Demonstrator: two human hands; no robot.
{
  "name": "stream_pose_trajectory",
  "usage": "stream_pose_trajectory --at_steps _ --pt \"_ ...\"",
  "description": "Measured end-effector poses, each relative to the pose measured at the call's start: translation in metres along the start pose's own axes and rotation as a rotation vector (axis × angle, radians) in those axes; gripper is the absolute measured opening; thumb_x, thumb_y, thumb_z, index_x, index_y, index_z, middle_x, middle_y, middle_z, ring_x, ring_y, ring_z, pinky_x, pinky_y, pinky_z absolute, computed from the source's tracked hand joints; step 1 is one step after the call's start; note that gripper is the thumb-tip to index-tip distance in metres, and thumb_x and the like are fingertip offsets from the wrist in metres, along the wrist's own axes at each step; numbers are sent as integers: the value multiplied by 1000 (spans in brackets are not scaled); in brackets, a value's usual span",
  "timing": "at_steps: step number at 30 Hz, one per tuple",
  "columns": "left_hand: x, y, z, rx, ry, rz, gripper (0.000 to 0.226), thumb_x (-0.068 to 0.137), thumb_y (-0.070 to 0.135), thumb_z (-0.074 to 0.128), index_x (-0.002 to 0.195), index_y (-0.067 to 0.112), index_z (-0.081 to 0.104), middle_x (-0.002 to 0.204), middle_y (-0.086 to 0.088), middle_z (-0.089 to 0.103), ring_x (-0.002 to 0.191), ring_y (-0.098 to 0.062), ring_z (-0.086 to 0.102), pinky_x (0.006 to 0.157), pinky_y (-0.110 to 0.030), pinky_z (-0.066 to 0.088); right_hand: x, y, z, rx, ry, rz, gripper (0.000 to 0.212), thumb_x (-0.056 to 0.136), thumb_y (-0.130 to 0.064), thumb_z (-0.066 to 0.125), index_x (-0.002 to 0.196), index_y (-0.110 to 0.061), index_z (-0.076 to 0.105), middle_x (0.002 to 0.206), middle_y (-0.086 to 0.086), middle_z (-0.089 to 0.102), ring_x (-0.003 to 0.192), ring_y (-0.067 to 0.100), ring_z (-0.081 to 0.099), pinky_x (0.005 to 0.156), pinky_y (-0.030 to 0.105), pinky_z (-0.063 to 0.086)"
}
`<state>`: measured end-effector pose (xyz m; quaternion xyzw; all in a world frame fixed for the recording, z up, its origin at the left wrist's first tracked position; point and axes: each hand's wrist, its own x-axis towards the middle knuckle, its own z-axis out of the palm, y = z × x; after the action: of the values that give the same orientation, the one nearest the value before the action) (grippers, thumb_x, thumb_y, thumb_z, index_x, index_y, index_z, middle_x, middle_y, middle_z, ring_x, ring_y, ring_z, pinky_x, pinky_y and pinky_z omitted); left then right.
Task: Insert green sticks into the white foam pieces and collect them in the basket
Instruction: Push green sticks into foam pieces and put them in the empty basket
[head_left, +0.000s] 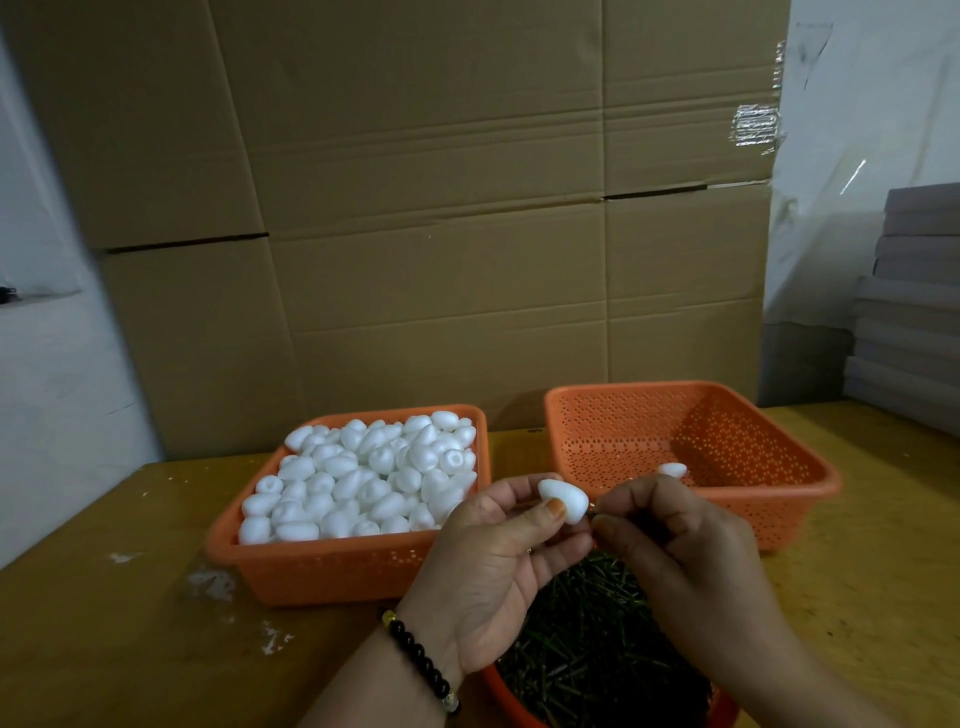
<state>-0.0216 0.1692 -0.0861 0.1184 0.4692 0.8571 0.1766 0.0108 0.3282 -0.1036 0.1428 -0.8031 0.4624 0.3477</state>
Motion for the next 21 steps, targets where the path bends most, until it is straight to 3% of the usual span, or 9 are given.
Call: stream_pose_trajectory --at_steps 3,6,8,13,21 --pt "0 1 0 1 0 -1 34 74 1 67 107 -2 62 92 -16 70 78 -19 68 69 -30 58 0 1 1 2 -8 26 19 78 -5 75 83 -22 68 76 -12 70 70 7 67 62 31 55" --pt "0 1 -1 -5 6 2 35 72 1 67 107 -1 63 94 -17 70 79 -19 68 69 -30 58 0 1 1 16 -18 51 22 77 -6 76 87 -24 67 80 -15 70 75 4 68 66 24 55" --pt "0 1 0 -14 9 12 37 72 1 66 109 1 62 95 -16 70 80 -20 69 70 -32 58 -1 1 1 55 -38 84 29 75 -8 78 92 -27 65 87 -18 70 78 0 68 68 17 54" --pt "1 0 -1 -36 34 -17 42 75 8 65 117 8 60 96 -15 71 79 -22 69 66 -33 57 -1 4 3 81 -70 135 50 70 -6 82 103 -36 59 96 -19 68 87 3 68 77 21 56" --pt "-1 -4 4 -129 24 -151 18 78 22 66 83 9 78 93 -13 72 77 -19 69 69 -31 57 -2 6 5 150 -20 143 53 71 -8 81 108 -36 57 99 -20 69 91 0 67 80 25 55"
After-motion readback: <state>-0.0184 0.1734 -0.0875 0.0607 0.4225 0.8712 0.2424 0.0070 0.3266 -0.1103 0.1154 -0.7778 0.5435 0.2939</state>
